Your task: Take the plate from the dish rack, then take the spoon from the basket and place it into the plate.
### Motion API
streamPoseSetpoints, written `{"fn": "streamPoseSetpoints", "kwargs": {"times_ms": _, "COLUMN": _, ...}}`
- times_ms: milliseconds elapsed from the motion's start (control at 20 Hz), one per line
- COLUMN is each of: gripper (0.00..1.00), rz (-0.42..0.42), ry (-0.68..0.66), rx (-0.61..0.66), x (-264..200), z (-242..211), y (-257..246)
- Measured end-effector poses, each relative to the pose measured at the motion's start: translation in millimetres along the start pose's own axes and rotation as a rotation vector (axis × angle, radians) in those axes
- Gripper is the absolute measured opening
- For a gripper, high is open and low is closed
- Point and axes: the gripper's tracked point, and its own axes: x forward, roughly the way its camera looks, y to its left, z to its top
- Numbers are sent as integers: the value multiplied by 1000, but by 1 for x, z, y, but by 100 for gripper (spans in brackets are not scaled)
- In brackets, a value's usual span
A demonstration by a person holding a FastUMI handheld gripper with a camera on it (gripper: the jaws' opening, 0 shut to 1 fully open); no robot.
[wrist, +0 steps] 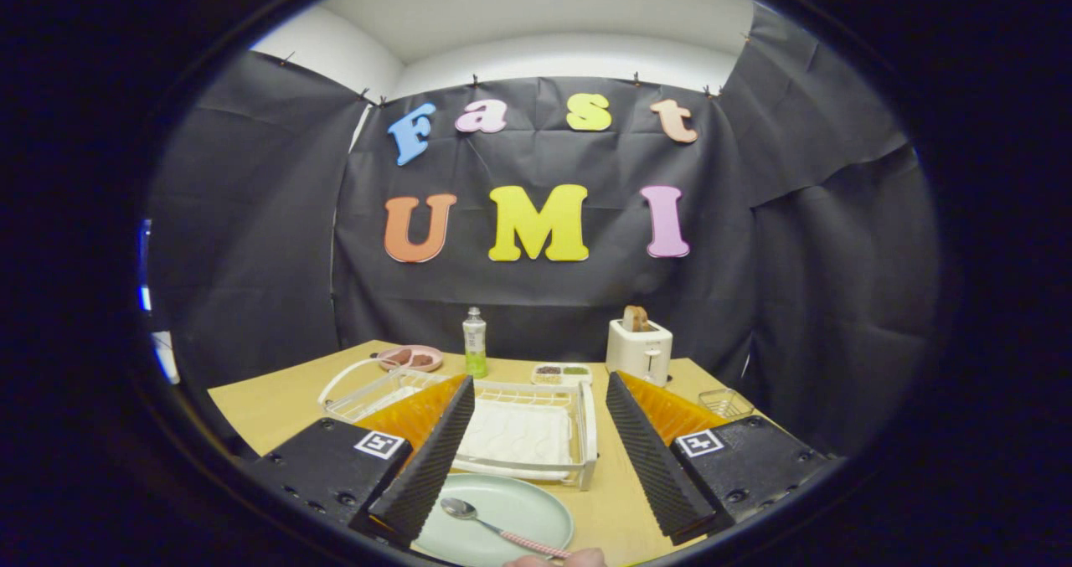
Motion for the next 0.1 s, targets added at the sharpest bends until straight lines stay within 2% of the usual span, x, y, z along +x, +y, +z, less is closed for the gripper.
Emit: {"fn": "streamPoseSetpoints", "kwargs": {"times_ms": 100, "gripper": 100, "rz": -4, "ry": 3, "rx": 8, "x": 3, "z": -3, "y": -1}}
